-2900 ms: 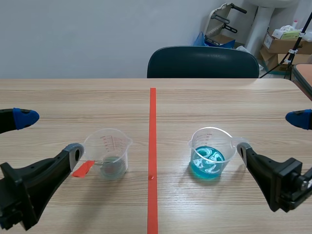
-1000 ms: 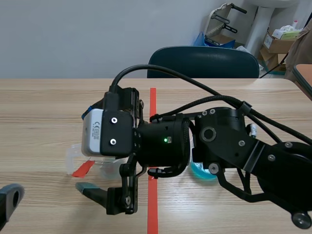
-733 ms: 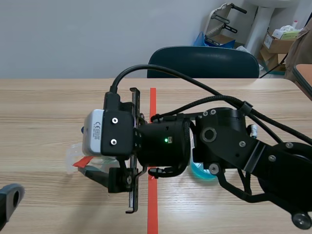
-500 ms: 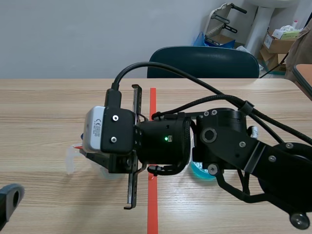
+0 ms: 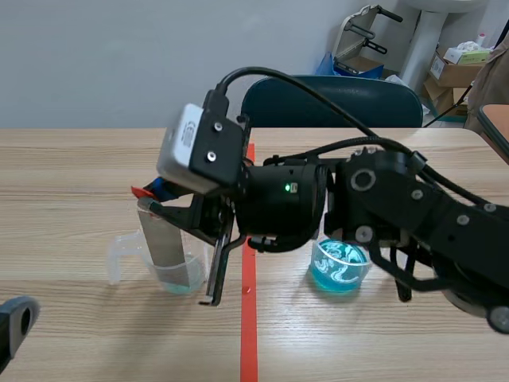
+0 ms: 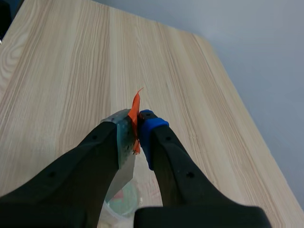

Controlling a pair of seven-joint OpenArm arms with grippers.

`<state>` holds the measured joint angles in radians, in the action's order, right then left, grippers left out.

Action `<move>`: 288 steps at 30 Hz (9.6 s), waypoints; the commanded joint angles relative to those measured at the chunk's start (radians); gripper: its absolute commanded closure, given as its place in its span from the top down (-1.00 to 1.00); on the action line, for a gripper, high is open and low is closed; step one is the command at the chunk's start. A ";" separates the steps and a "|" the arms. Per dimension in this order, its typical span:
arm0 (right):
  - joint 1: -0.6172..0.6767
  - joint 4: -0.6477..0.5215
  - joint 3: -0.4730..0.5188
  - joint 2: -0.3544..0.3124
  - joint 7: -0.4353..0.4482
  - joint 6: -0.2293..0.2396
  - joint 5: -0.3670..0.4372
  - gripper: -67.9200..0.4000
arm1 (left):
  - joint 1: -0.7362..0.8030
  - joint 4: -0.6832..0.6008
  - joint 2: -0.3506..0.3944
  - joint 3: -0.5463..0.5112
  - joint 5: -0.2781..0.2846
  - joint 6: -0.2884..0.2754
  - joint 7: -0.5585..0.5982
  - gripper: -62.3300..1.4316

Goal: Do the redox reaction experiment

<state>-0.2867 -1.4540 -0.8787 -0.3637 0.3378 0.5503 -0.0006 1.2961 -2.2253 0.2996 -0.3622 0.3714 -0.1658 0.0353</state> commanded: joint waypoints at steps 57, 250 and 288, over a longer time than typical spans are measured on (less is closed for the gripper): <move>-0.215 -0.425 0.101 -0.008 -0.740 -0.030 0.528 -0.96 | -0.003 -0.015 -0.003 0.002 0.002 -0.005 0.024 1.00; 0.309 -0.513 0.673 -0.744 -0.309 0.023 0.607 -0.96 | -0.003 -0.015 -0.002 0.002 -0.002 -0.005 0.024 1.00; 0.309 -0.513 0.673 -0.741 -0.309 0.023 0.607 -0.96 | -0.003 -0.015 -0.002 0.002 -0.002 -0.005 0.024 1.00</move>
<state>0.0395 -1.9572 -0.2131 -1.1027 0.0147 0.5812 0.5987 1.2961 -2.2253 0.2996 -0.3622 0.3672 -0.1677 0.0418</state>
